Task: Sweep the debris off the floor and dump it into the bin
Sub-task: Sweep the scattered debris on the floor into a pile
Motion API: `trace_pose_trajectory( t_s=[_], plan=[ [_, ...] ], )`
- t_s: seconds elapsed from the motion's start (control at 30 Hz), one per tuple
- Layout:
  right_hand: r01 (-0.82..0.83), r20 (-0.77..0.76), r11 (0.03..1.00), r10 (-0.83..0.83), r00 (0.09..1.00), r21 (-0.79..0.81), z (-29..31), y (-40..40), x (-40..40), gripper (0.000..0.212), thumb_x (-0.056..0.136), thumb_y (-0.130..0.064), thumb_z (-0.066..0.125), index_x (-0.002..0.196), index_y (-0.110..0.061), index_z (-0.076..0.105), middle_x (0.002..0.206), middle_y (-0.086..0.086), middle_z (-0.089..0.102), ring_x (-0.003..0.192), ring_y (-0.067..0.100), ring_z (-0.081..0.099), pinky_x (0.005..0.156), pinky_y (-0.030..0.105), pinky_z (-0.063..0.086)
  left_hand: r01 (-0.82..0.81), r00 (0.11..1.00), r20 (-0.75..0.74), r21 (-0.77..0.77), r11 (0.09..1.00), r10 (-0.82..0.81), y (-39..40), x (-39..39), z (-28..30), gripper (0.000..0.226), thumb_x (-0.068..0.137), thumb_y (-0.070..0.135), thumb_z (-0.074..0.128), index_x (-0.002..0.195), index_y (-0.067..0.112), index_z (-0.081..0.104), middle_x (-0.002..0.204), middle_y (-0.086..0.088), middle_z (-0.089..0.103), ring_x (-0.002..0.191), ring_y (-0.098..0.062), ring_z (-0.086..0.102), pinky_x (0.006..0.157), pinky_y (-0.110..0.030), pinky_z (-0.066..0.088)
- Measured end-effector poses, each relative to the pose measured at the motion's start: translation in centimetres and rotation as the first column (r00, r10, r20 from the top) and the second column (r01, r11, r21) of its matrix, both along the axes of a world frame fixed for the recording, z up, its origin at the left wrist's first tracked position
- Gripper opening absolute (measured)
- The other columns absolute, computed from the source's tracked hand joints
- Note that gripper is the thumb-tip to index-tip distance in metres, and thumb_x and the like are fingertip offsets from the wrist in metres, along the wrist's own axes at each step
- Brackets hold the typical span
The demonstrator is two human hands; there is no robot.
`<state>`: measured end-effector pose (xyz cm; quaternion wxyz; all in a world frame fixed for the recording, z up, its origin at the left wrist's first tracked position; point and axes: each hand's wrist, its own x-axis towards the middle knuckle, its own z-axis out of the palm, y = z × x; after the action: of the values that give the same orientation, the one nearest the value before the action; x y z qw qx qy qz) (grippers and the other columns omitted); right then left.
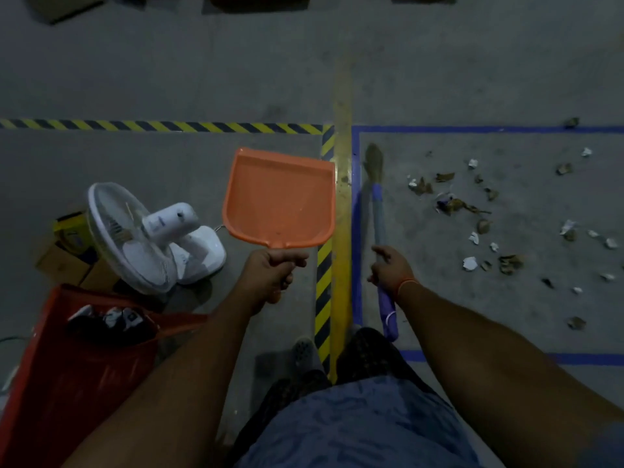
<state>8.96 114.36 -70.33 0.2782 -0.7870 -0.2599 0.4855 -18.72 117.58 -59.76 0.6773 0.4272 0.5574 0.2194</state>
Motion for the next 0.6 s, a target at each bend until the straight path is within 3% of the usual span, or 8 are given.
trace_pose_trajectory(
  t_s=[0.13, 0.27, 0.37, 0.43, 0.6],
  plan=[
    [-0.127, -0.115, 0.99, 0.12, 0.986, -0.056, 0.0, 3.7, -2.5, 0.056, 0.085, 0.014, 0.042, 0.133, -0.013, 0.054, 0.089, 0.018, 0.058, 0.055, 0.027, 0.062, 0.053, 0.033, 0.053, -0.012, 1.0, -0.024, -0.007, 1.0, 0.012, 2.6, -0.6, -0.6, 0.031, 0.1, -0.002, 0.048, 0.104, 0.01, 0.076, 0.061, -0.005, 0.059, 0.044, -0.013, 0.037, 0.044, -0.016, 0.023],
    [-0.284, -0.097, 0.951, 0.273, 0.957, -0.119, -0.7, 8.5, -3.6, 0.048, 0.095, 0.002, 0.04, 0.136, -0.017, 0.053, 0.105, 0.012, 0.053, 0.056, 0.029, 0.059, 0.04, 0.024, 0.045, -0.027, 0.999, -0.037, -0.003, 1.0, 0.026, 6.3, -0.5, -1.6, 0.029, 0.098, -0.003, 0.05, 0.107, 0.008, 0.075, 0.081, -0.007, 0.069, 0.046, -0.01, 0.043, 0.042, -0.015, 0.025],
    [-0.301, -0.122, 0.939, 0.284, 0.951, -0.166, -1.4, 11.7, -3.4, 0.047, 0.092, 0.004, 0.047, 0.133, -0.016, 0.057, 0.1, 0.02, 0.06, 0.071, 0.036, 0.062, 0.058, 0.041, 0.055, -0.029, 0.997, -0.067, -0.006, 1.0, 0.029, 9.4, 0.0, -1.8, 0.028, 0.099, 0.0, 0.051, 0.109, 0.01, 0.074, 0.071, 0.002, 0.069, 0.046, -0.011, 0.04, 0.045, -0.015, 0.022],
    [-0.27, -0.138, 0.941, 0.245, 0.96, -0.205, -2.3, 13.2, -2.8, 0.048, 0.09, 0.004, 0.051, 0.134, -0.015, 0.056, 0.101, 0.02, 0.061, 0.078, 0.038, 0.064, 0.068, 0.047, 0.056, -0.017, 0.997, -0.079, -0.007, 1.0, 0.016, 11.7, 0.6, -1.5, 0.029, 0.099, -0.002, 0.05, 0.109, 0.009, 0.074, 0.069, 0.002, 0.069, 0.046, -0.011, 0.04, 0.046, -0.016, 0.021],
    [-0.038, -0.103, 0.971, 0.014, 0.995, -0.235, -3.8, 16.0, 0.1, 0.045, 0.09, 0.0, 0.047, 0.13, -0.015, 0.059, 0.093, 0.023, 0.064, 0.06, 0.03, 0.058, 0.061, 0.044, 0.055, 0.028, 0.997, -0.075, 0.022, 0.999, -0.026, 17.5, 2.9, -1.3, 0.029, 0.098, -0.004, 0.05, 0.107, 0.009, 0.074, 0.087, -0.002, 0.075, 0.05, -0.011, 0.046, 0.047, -0.022, 0.029]
  ],
)
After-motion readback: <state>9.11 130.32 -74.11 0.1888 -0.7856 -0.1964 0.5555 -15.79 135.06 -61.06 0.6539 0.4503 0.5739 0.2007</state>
